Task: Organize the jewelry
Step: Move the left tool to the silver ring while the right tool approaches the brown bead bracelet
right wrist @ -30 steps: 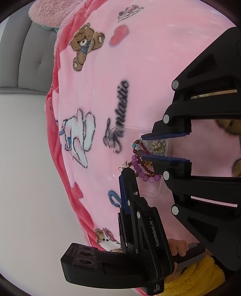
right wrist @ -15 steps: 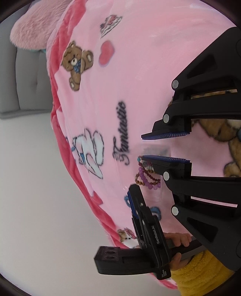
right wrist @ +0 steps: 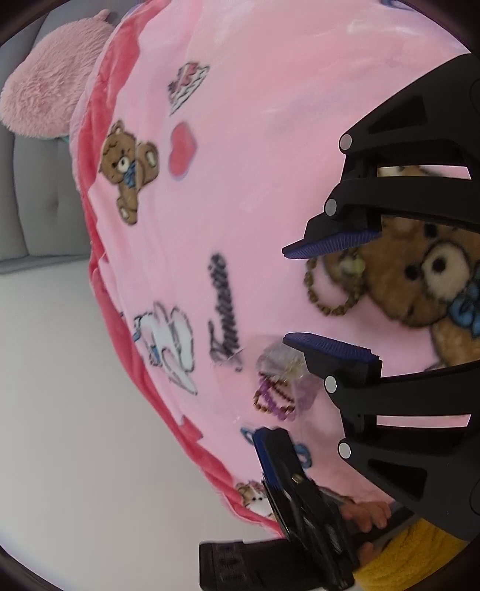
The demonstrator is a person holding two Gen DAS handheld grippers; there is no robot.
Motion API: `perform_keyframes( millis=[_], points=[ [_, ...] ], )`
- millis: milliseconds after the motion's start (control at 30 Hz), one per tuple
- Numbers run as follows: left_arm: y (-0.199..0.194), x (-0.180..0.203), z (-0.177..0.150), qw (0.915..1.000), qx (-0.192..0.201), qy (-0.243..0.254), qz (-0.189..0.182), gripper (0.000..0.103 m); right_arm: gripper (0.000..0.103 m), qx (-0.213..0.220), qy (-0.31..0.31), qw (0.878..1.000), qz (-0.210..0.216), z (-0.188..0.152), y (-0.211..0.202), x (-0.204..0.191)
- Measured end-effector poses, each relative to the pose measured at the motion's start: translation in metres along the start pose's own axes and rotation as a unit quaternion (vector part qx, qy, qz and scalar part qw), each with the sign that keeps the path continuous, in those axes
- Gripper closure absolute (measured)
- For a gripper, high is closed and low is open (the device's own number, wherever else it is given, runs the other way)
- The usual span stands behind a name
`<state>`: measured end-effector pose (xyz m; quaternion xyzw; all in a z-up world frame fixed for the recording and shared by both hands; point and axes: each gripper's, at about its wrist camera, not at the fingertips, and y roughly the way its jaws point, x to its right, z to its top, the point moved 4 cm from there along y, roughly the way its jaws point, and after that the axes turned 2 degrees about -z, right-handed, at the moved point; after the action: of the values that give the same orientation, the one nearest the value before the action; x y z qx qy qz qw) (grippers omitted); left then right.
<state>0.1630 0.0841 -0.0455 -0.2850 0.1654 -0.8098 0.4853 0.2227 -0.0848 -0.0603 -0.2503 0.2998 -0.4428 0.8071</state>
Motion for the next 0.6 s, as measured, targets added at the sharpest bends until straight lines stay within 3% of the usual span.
perform_keyframes(
  millis=[267, 600],
  points=[
    [0.027, 0.067, -0.036, 0.9931, -0.068, 0.068, -0.068, 0.064, 0.062, -0.053, 0.033, 0.998, -0.021, -0.007, 0.017, 0.031],
    [0.056, 0.115, -0.083, 0.9757, -0.141, 0.12, -0.116, 0.064, 0.062, -0.103, -0.029, 0.994, -0.028, -0.012, 0.04, 0.02]
  ],
)
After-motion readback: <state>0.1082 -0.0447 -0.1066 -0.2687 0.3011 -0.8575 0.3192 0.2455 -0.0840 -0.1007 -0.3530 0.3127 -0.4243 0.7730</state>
